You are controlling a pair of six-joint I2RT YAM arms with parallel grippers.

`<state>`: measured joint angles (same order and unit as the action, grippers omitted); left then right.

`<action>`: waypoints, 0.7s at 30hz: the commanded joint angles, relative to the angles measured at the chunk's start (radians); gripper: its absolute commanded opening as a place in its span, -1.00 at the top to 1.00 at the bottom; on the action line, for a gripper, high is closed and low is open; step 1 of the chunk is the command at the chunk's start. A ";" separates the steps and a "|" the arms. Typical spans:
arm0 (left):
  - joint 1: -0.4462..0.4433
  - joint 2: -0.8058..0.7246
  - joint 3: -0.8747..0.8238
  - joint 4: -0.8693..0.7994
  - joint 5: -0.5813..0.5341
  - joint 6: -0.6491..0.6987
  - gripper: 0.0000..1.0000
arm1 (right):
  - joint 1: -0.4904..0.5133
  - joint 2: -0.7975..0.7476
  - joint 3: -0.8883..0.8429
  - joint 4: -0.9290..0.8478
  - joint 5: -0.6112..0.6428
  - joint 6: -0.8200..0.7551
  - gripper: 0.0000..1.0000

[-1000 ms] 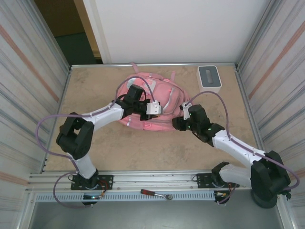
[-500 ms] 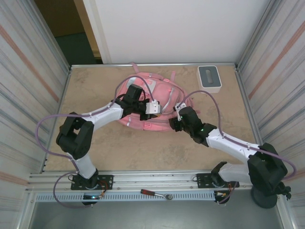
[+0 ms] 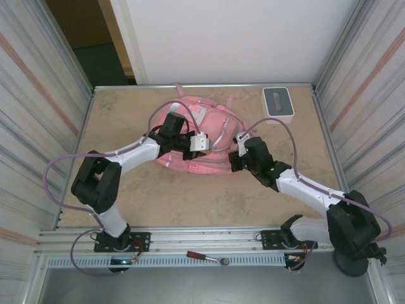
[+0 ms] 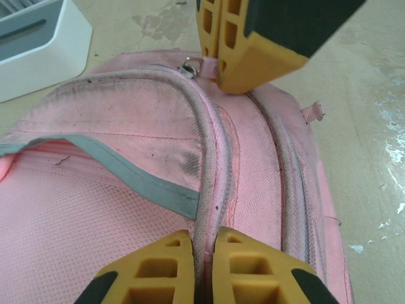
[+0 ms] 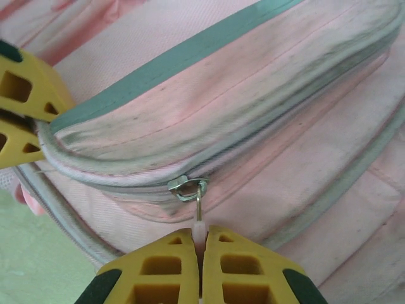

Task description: Pack the student bag

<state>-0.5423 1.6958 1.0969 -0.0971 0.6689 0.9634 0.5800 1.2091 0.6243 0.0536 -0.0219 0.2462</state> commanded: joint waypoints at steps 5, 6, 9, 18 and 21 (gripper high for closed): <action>0.056 -0.082 -0.087 0.009 0.056 -0.014 1.00 | -0.099 -0.020 0.000 -0.052 0.000 0.040 1.00; 0.064 -0.084 -0.095 0.015 0.059 -0.018 1.00 | -0.104 -0.012 0.008 -0.059 0.002 0.042 1.00; 0.093 -0.098 -0.126 0.043 0.067 -0.030 0.98 | -0.112 0.011 0.036 -0.091 0.007 0.048 1.00; 0.125 -0.158 -0.183 0.066 0.021 -0.058 0.52 | -0.083 0.028 0.043 -0.036 -0.129 0.090 1.00; 0.104 -0.220 -0.229 0.106 0.021 -0.088 0.18 | -0.055 0.030 0.044 -0.017 -0.147 0.100 1.00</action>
<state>-0.4450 1.5505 0.9024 0.0010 0.7177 0.9173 0.5137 1.2415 0.6567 0.0219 -0.1829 0.3065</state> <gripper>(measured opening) 0.389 0.045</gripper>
